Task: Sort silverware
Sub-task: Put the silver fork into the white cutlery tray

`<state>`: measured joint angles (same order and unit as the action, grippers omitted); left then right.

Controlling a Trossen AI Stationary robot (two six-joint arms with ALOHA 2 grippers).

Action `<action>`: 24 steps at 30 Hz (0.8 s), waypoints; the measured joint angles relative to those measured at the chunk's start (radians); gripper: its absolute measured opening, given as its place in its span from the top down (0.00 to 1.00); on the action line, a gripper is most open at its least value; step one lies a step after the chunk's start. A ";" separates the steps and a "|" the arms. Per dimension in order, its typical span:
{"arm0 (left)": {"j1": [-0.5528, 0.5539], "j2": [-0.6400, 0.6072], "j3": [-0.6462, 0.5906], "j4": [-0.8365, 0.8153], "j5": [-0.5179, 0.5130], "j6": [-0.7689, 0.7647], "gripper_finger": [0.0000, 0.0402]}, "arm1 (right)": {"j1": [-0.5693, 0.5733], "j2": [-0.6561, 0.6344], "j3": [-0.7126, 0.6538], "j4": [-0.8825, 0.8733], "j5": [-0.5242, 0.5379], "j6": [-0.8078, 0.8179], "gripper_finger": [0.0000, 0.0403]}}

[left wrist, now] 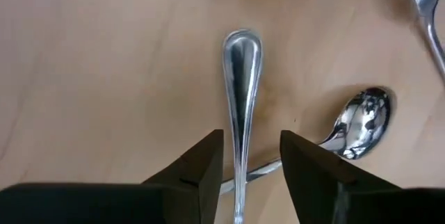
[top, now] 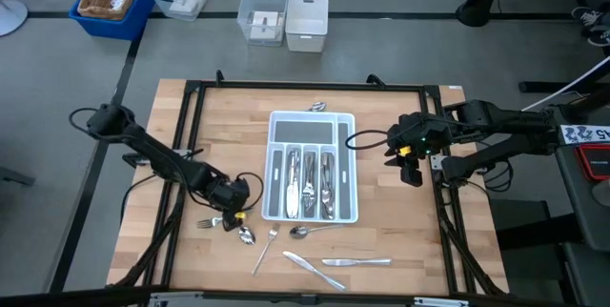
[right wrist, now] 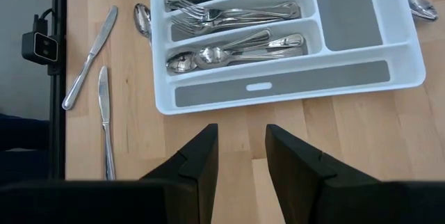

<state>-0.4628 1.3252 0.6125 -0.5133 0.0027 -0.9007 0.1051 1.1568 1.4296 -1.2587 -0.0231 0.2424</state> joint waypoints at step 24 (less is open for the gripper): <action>-0.033 0.107 0.000 -0.002 -0.020 -0.073 0.97 | -0.001 0.000 0.000 0.004 0.008 0.000 0.70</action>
<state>-0.4961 1.4320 0.6129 -0.5148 -0.0178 -0.9736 0.1043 1.1568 1.4296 -1.2545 -0.0153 0.2420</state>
